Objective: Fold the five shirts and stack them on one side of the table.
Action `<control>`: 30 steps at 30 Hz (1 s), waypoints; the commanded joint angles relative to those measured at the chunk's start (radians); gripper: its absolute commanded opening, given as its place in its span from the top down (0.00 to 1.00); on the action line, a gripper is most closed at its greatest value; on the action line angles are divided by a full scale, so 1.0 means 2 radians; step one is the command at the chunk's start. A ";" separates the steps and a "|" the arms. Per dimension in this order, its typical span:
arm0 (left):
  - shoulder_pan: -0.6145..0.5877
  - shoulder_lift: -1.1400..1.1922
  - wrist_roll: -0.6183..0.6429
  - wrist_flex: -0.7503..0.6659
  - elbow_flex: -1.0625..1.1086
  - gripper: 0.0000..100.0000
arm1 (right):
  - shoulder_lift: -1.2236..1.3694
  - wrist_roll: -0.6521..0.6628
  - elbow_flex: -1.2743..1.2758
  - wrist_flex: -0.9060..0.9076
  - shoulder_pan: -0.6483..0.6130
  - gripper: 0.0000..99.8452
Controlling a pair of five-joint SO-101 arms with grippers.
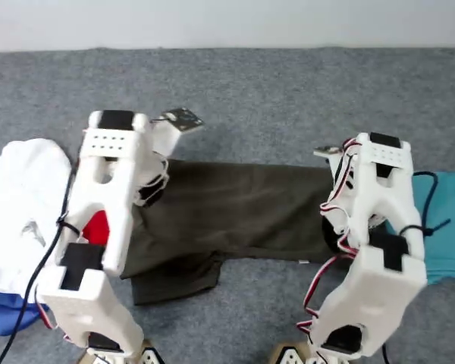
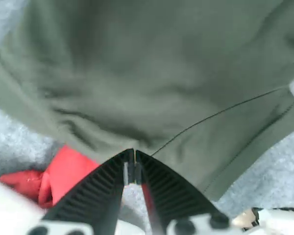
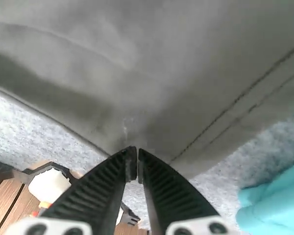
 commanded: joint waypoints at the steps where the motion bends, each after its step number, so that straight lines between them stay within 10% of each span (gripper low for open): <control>1: -0.060 -0.068 -0.006 0.014 -0.005 0.98 | -0.097 0.005 -0.002 0.009 -0.022 0.99; 15: -0.383 -0.191 -0.066 0.015 -0.003 0.98 | -0.176 -0.067 0.049 -0.036 -0.364 0.99; 30: -0.407 -0.191 -0.066 0.008 -0.002 0.98 | -0.079 -0.086 0.061 -0.132 -0.561 0.89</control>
